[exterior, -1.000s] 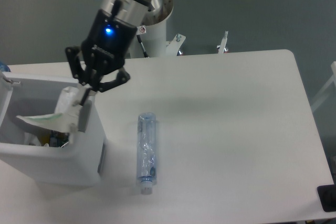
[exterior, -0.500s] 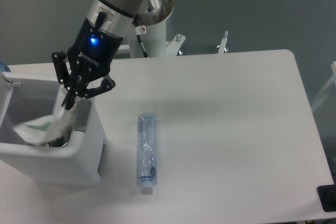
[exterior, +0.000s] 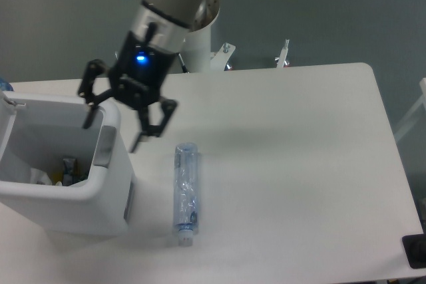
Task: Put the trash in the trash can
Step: 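Open the gripper to release the wrapper and move toward the bottle, then lower the gripper onto the clear water bottle and grasp its cap end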
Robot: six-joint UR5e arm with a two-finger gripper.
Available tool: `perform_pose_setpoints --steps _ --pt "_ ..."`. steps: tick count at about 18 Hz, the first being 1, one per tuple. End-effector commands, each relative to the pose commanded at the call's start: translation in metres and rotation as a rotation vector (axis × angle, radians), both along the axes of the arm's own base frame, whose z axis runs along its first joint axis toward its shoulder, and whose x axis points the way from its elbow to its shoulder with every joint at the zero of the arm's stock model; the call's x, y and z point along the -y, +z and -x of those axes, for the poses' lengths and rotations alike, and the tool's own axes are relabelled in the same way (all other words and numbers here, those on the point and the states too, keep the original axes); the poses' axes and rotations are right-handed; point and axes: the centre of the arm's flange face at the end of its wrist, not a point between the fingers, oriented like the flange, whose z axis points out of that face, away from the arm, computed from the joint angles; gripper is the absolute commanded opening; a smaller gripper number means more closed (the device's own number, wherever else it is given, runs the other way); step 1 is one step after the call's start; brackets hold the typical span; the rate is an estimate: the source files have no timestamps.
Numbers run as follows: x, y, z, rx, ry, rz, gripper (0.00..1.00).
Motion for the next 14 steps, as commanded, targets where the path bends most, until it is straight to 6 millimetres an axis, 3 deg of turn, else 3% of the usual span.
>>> perform_pose_setpoints --steps 3,6,7,10,14 --pt "-0.016 -0.022 0.037 0.015 0.046 0.052 0.91" --pt "-0.04 -0.057 0.082 0.06 0.174 0.223 0.91" --pt "-0.051 -0.07 0.088 0.08 0.176 0.275 0.91" --pt "-0.069 -0.102 0.097 0.153 0.164 0.399 0.91" --pt "-0.098 -0.156 0.077 0.179 0.122 0.581 0.91"
